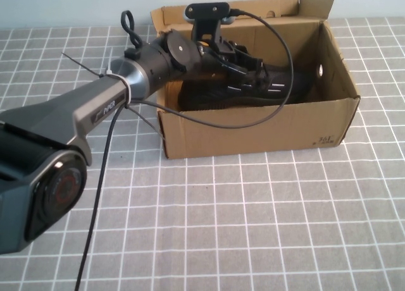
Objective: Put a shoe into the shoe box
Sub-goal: Place the shoe in the shoe box
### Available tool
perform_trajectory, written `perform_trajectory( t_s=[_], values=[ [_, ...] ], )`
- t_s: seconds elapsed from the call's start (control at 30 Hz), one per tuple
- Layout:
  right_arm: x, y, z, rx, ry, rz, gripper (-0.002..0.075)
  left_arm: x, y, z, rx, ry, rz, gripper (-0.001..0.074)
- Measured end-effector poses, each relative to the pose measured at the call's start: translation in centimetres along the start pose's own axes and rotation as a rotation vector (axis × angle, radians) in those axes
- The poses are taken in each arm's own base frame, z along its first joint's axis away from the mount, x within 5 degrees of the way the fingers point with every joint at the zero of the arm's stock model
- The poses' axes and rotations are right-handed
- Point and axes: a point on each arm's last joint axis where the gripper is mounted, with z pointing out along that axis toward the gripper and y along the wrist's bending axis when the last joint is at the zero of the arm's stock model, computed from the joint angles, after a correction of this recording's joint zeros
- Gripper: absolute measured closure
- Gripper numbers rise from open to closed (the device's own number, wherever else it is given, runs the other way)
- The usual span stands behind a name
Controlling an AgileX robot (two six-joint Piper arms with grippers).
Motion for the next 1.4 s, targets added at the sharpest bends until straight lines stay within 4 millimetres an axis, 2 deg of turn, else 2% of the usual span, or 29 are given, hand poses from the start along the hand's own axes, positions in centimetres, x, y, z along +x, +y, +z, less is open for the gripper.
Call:
perform_trajectory(
  t_s=[0.07,0.17,0.3,0.47,0.6,0.67,0.77,0.87,1.0,1.1,1.27,1.4],
  values=[
    [0.0,0.0,0.0,-0.003,0.001,0.000,0.0742,0.0,0.1,-0.2,0.008,0.015,-0.001,0.0373],
    [0.0,0.0,0.0,-0.003,0.001,-0.003,0.0742,-0.6,0.2,-1.0,0.019,0.029,0.009,0.0265],
    [0.0,0.0,0.0,-0.005,0.002,-0.013,0.0742,-2.0,0.1,-3.0,0.039,0.048,0.040,0.0217],
    [0.0,0.0,0.0,-0.005,0.002,-0.020,0.0742,-4.5,-0.3,-7.0,0.081,0.085,0.081,0.0216],
    [0.1,0.0,0.0,-0.004,0.011,-0.024,0.0742,-6.5,-1.7,-11.0,0.107,0.111,0.145,0.0290],
    [0.2,0.0,0.0,0.000,0.020,-0.024,0.0742,-7.8,-2.4,-13.5,0.107,0.095,0.187,0.0391],
    [0.2,0.0,-0.1,0.001,0.022,-0.024,0.0742,-9.1,-3.4,-16.5,0.109,0.082,0.231,0.0603],
    [0.4,-0.2,-0.5,-0.004,0.008,-0.022,0.0742,-9.8,-4.3,-19.2,0.126,0.103,0.267,0.0695],
    [1.1,-0.5,-2.0,-0.039,-0.034,-0.014,0.0742,-10.3,-5.3,-22.6,0.137,0.137,0.313,0.0726],
    [2.4,-0.7,-3.8,-0.108,-0.081,-0.027,0.0742,-11.1,-5.9,-25.3,0.116,0.110,0.318,0.0733],
    [5.9,-1.7,-8.4,-0.247,-0.221,-0.033,0.0742,-12.2,-7.5,-32.0,0.069,-0.010,0.330,0.0734],
    [8.8,-2.8,-11.1,-0.321,-0.331,-0.041,0.0742,-10.8,-8.5,-37.4,0.037,-0.113,0.337,0.0734]
  ],
)
